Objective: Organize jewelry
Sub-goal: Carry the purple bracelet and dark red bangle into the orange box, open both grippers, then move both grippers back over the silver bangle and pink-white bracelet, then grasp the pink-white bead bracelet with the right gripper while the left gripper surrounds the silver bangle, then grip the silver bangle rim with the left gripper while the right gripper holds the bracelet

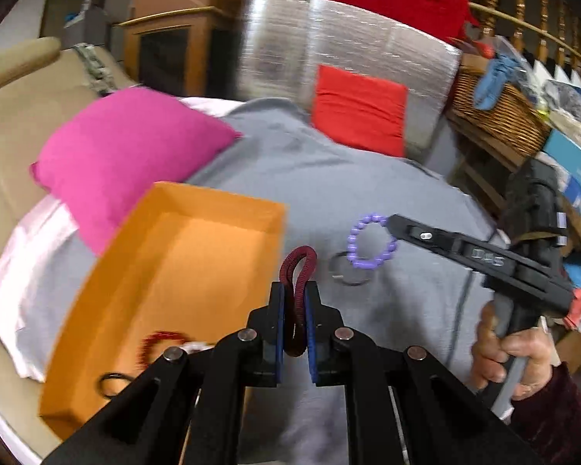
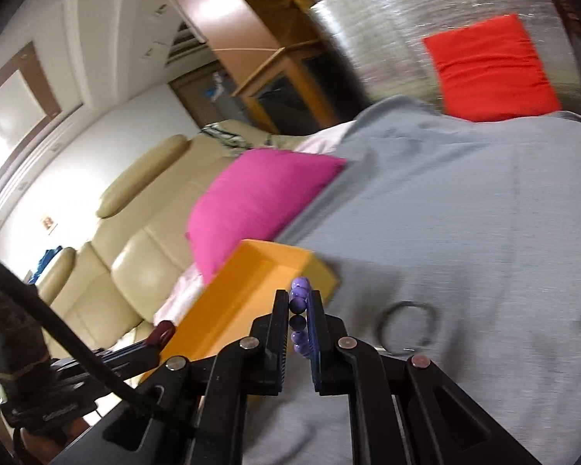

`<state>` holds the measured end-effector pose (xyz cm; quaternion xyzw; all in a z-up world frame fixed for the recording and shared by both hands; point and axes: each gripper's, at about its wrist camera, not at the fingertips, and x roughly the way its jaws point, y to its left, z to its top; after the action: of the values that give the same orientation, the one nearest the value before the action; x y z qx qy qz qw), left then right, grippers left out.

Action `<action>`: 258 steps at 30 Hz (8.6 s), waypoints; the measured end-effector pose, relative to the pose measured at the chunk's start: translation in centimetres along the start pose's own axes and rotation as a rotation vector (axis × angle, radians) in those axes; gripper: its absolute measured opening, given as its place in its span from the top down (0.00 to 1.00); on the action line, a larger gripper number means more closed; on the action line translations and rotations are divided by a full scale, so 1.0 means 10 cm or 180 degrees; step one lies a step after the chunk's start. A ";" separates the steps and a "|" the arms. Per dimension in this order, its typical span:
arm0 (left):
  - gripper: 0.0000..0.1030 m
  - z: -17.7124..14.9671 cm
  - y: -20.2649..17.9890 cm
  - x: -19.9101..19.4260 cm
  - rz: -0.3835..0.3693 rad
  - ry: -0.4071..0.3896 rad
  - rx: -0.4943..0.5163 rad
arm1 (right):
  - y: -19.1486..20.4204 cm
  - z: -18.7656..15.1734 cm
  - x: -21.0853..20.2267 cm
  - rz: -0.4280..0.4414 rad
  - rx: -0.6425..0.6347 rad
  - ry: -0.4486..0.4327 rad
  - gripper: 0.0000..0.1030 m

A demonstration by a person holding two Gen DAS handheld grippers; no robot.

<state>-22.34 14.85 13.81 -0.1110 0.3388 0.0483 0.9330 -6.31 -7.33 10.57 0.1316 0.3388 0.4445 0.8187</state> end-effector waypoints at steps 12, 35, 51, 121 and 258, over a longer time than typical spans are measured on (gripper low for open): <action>0.90 -0.04 0.86 0.32 0.0434 0.0236 -0.0311 | 0.74 -0.09 0.75 0.0354 -0.0274 0.0291 0.90; 0.89 -0.11 1.17 1.24 0.0738 0.0778 -0.0186 | 0.76 -0.29 1.51 -0.0080 -0.0288 0.0549 0.90; 0.56 -0.14 1.02 1.07 0.0879 0.0545 -0.0211 | 0.45 -0.12 1.08 -0.0146 0.0082 0.0271 0.51; 0.39 -0.05 -1.23 1.28 -0.0085 0.0660 0.0731 | -2.58 -0.31 -1.87 -0.1672 0.1672 -0.0460 0.50; 0.00 -0.94 -1.57 1.34 0.0295 0.0722 0.0572 | -2.06 -0.53 -1.16 -0.1667 0.1124 0.0631 0.89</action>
<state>-15.32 -2.46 0.98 -0.0160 0.4498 0.0478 0.8917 -1.03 -28.98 1.07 0.1360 0.5109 0.1639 0.8328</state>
